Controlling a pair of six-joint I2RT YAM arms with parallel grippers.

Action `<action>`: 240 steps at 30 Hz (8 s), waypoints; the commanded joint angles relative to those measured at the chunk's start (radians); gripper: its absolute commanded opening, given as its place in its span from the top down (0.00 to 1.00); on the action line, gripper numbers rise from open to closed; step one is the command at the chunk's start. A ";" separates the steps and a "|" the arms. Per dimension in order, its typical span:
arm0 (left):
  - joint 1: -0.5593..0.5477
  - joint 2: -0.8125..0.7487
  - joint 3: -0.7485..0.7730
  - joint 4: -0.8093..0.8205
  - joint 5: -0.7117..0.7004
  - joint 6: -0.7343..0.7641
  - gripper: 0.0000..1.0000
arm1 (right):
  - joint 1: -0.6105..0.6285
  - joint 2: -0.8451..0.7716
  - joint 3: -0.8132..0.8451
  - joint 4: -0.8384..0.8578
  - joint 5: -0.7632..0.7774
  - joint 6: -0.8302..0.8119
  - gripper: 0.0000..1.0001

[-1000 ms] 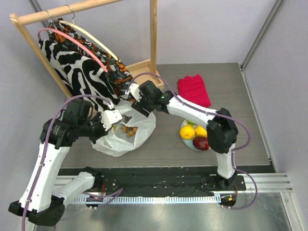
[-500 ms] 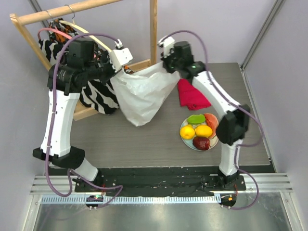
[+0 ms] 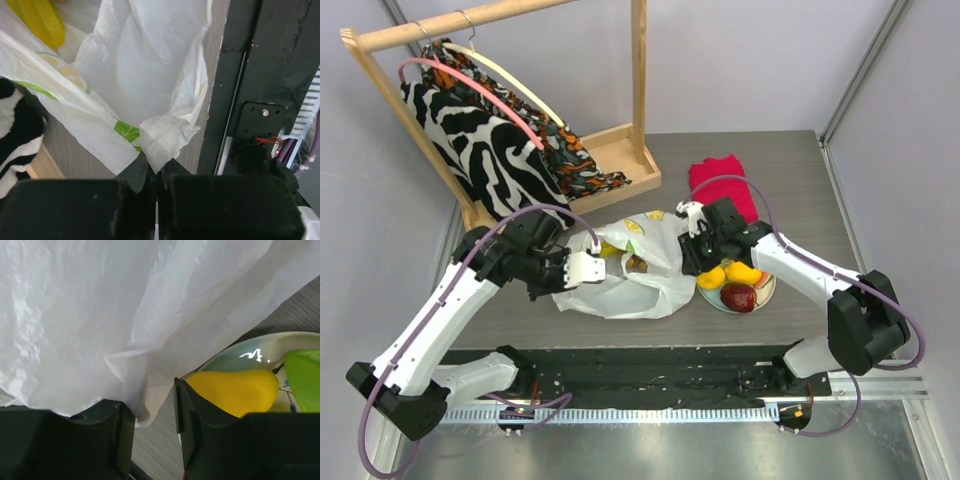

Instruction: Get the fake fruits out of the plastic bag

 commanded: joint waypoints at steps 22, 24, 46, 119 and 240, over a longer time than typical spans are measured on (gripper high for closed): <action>0.119 -0.083 -0.115 0.151 0.070 -0.332 1.00 | 0.416 0.131 0.341 0.075 -0.134 -0.834 0.42; 0.131 -0.087 -0.105 0.130 0.097 -0.334 1.00 | 0.414 0.172 0.352 0.108 -0.130 -0.864 0.46; 0.200 -0.139 -0.094 0.126 0.313 -0.438 1.00 | 0.454 0.088 0.191 0.341 -0.007 -0.827 0.58; 0.229 -0.557 -0.187 -0.151 0.266 0.014 1.00 | 0.653 0.883 1.012 0.011 0.340 -0.815 0.78; -0.137 0.561 -0.404 1.346 -0.190 -0.283 0.62 | 0.196 -0.072 0.133 -0.432 -0.142 -0.207 0.02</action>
